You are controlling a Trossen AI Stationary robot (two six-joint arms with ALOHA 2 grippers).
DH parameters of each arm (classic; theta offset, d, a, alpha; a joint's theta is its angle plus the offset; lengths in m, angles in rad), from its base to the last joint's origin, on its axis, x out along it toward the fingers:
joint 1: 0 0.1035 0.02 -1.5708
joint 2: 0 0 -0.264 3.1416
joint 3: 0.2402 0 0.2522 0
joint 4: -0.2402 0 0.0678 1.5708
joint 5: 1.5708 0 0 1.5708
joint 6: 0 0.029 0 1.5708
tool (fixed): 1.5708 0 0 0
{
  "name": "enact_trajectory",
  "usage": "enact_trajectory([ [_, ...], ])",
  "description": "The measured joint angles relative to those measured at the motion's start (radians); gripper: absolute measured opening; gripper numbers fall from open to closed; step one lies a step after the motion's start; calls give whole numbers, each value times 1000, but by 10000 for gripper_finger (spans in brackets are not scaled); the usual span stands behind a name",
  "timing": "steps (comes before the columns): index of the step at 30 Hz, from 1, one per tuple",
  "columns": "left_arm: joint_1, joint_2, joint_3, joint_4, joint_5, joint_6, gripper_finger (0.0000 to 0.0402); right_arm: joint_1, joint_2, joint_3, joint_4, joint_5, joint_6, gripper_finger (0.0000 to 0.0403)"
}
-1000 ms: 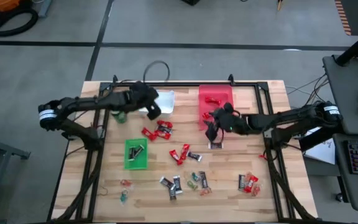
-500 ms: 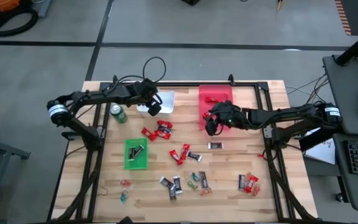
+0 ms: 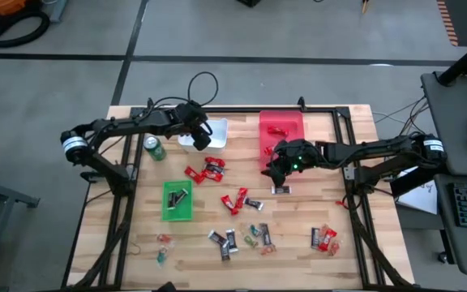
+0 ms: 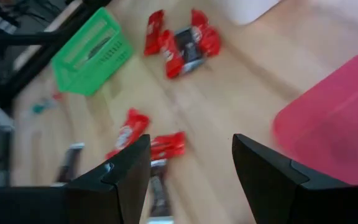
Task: Organize candy in baskets
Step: Put the red chocolate into the pink bin
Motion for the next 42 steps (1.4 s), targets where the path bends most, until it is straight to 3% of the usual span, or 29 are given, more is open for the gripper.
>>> enact_trajectory([
  [12,-17,-7,2,-20,3,-26,165,82,0,0,-7,-7,49,215],
  [18,-88,-38,3,-22,130,-28,173,145,2,0,-7,0,-81,215],
  [24,-214,-53,3,12,202,-7,169,224,15,0,10,176,-244,215],
  [32,-380,-70,6,13,202,5,169,294,163,6,195,256,-392,215],
  [42,-488,-135,54,-107,201,-37,168,293,373,132,194,257,-547,215],
])
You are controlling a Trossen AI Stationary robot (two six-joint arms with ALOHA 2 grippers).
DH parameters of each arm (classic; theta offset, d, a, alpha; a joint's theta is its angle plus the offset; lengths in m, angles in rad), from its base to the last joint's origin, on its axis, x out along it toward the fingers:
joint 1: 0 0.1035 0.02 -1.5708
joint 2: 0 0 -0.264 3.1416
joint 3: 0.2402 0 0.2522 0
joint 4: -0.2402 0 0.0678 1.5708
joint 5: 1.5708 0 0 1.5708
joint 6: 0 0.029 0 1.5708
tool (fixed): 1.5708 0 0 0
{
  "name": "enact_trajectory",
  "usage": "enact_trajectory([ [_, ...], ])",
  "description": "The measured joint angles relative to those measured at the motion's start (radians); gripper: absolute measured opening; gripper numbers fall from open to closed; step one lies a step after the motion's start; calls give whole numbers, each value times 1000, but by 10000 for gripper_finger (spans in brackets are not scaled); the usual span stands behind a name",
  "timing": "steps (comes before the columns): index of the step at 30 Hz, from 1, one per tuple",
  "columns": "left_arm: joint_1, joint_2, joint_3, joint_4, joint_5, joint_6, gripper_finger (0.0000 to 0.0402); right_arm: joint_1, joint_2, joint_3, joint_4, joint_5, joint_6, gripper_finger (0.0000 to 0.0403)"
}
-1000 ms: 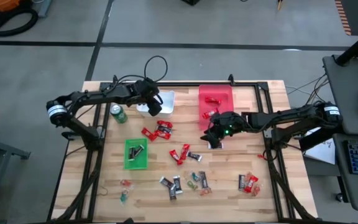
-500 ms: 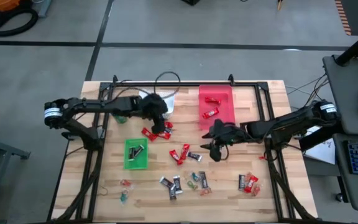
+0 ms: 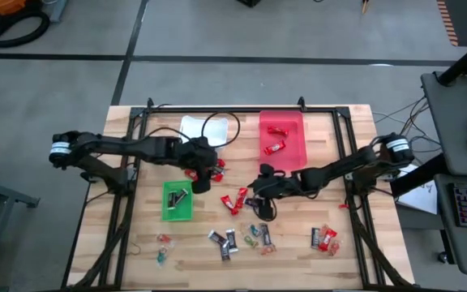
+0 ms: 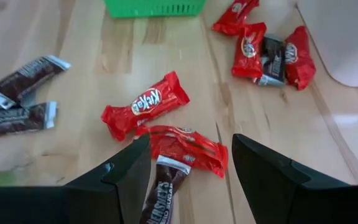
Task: Organize candy in baskets
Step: Put the red chocolate into the pink bin
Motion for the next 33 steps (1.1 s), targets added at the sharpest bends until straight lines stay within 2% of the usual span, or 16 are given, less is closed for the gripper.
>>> enact_trajectory([
  [14,-125,-103,-25,-27,-6,-62,168,-50,158,199,-197,-7,-131,215],
  [23,-147,-123,-35,-5,-22,-98,168,-65,210,228,-251,-13,-185,215],
  [33,-154,-157,-99,86,-37,-116,168,-114,260,227,-232,-115,-193,214],
])
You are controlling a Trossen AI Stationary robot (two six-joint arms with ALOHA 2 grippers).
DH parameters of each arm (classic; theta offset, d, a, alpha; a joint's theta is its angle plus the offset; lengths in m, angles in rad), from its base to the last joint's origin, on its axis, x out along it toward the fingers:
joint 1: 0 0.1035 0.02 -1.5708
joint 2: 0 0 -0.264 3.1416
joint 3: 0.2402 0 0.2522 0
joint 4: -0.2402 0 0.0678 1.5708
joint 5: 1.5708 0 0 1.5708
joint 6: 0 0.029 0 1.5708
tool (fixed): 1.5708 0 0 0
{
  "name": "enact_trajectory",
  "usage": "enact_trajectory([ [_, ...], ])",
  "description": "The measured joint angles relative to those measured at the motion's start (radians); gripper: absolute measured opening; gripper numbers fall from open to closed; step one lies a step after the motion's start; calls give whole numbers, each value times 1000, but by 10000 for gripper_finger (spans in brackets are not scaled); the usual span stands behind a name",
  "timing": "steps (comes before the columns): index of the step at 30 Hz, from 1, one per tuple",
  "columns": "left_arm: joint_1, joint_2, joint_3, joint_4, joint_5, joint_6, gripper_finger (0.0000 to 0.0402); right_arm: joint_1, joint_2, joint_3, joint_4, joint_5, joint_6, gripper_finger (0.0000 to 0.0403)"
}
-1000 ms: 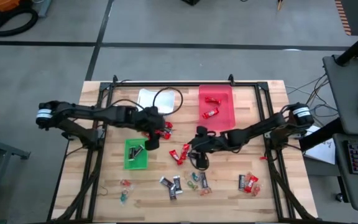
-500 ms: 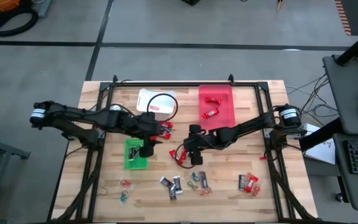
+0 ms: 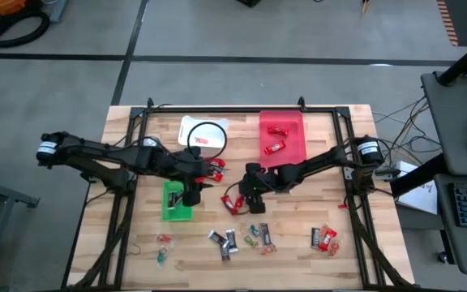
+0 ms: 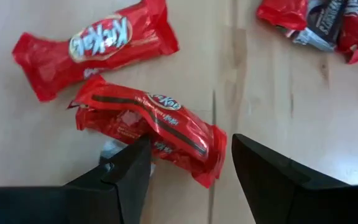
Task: Organize candy in baskets
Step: Put the red chocolate into the pink bin
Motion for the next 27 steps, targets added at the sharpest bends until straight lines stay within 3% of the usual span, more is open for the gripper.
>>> enact_trajectory([
  [5,0,-11,-27,23,-22,-20,168,-30,6,-1,-5,-49,6,180],
  [16,0,-8,-33,29,-52,-30,168,-48,6,-1,-10,-99,14,21],
  [27,0,-27,-33,15,-150,-22,168,-51,-46,18,-8,-97,15,12],
])
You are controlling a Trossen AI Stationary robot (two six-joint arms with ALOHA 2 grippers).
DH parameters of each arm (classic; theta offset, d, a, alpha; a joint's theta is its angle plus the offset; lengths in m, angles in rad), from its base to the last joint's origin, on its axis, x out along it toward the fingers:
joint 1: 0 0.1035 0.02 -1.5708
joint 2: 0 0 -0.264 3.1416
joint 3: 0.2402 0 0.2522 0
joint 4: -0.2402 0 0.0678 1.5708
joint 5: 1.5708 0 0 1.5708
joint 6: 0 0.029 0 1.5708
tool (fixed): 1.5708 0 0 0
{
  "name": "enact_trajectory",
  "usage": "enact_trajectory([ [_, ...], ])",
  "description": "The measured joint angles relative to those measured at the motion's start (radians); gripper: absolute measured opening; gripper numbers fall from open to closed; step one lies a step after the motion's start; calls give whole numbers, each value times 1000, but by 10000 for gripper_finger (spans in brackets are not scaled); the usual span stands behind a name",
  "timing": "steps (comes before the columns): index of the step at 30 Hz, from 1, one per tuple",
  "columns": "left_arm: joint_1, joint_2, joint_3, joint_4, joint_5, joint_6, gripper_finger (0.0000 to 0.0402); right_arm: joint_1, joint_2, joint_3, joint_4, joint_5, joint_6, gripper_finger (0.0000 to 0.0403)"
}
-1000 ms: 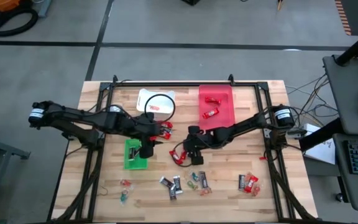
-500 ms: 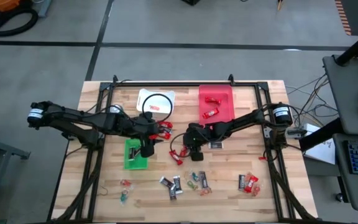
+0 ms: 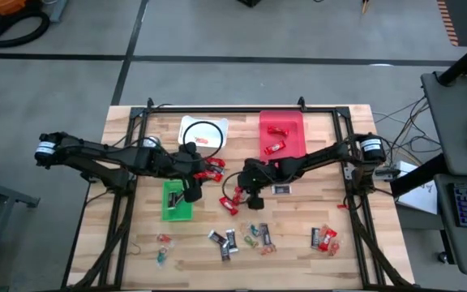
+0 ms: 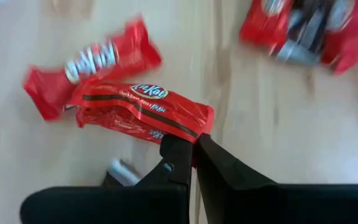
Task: Organize candy in baskets
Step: Put the red chocolate into the pink bin
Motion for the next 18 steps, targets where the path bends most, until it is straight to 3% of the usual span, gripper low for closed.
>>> enact_trajectory([
  [6,0,-79,1,-14,-79,0,168,-25,-117,8,-26,62,25,12],
  [13,0,-161,0,-18,-112,0,168,-90,-270,8,-222,321,45,12],
  [18,0,-179,-7,-9,-112,0,168,-191,-335,7,-444,487,214,12],
])
